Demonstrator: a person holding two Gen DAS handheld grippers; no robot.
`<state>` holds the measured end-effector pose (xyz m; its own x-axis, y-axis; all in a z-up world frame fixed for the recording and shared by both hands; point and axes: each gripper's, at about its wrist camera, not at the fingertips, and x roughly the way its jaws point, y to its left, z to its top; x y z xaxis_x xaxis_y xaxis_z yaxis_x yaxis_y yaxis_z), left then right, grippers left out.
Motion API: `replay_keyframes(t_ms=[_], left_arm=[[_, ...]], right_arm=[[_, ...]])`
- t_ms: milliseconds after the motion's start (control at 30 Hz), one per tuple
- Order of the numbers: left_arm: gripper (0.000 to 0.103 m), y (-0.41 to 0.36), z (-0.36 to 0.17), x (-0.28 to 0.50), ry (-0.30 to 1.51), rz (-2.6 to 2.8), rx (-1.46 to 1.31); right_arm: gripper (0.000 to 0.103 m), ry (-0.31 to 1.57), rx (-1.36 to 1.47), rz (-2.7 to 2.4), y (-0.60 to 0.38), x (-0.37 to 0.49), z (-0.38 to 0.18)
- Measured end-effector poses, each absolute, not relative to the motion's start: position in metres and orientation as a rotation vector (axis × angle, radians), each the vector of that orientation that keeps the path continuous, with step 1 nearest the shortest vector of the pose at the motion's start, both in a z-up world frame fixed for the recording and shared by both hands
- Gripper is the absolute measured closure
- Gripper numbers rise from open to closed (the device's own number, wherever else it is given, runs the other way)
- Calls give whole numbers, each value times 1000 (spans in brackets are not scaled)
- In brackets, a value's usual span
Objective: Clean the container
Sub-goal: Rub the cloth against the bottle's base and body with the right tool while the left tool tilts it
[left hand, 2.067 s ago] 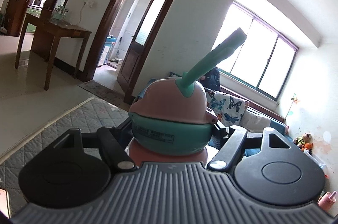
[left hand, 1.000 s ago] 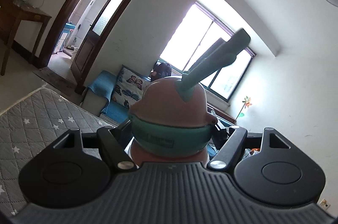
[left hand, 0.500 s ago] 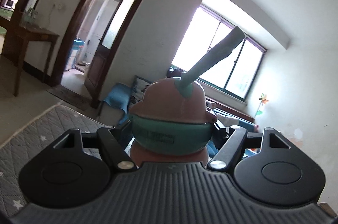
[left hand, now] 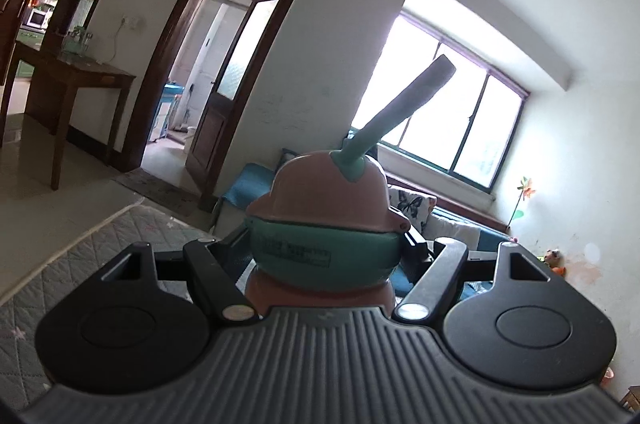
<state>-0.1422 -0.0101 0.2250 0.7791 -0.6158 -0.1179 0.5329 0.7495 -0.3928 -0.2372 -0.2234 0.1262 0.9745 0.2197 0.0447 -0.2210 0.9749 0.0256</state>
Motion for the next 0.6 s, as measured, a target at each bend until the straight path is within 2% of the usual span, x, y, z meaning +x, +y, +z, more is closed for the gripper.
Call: replay_keyframes(t_ms=[600], left_arm=[[30,-11,204,-117,294,-534,-377]], right_arm=[[84,-56,-83,353,-186,-267,110]])
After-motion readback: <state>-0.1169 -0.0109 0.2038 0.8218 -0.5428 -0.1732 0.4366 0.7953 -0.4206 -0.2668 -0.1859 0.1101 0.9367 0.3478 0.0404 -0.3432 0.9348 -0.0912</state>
